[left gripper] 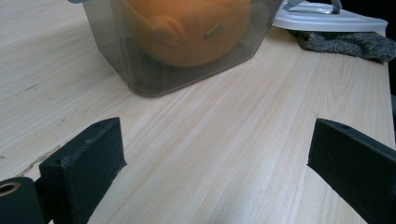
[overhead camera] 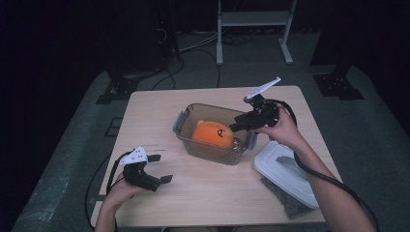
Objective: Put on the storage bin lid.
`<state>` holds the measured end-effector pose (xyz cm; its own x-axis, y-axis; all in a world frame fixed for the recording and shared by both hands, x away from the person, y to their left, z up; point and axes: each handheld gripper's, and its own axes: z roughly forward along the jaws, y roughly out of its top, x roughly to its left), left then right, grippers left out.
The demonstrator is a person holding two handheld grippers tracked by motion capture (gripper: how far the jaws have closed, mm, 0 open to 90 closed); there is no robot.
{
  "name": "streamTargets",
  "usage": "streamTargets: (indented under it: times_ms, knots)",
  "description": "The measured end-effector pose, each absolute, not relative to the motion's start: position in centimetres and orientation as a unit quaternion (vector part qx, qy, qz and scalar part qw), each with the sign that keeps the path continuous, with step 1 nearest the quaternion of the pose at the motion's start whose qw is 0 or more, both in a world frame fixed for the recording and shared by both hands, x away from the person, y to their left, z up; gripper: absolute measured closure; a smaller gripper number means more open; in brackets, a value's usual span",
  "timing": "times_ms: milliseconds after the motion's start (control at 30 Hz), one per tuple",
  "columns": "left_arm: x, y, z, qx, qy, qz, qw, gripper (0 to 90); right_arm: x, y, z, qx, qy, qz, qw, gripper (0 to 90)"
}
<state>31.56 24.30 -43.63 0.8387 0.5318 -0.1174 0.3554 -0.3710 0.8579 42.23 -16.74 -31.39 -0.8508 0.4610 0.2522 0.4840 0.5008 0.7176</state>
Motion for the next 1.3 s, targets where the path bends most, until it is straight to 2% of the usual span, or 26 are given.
streamTargets:
  times_ms: [733, 1300]
  knots:
    - [31.5, 24.2, -43.7, 0.824, 0.271, 0.090, 0.490, 2.9, 38.4, -24.3, -32.9, -0.310, -0.842, -0.442, -0.007, 42.3]
    - [31.4, 24.2, -43.7, 0.823, 0.274, 0.091, 0.489, 2.9, 36.1, -30.3, -38.0, -0.368, -0.821, -0.437, -0.011, 41.2]
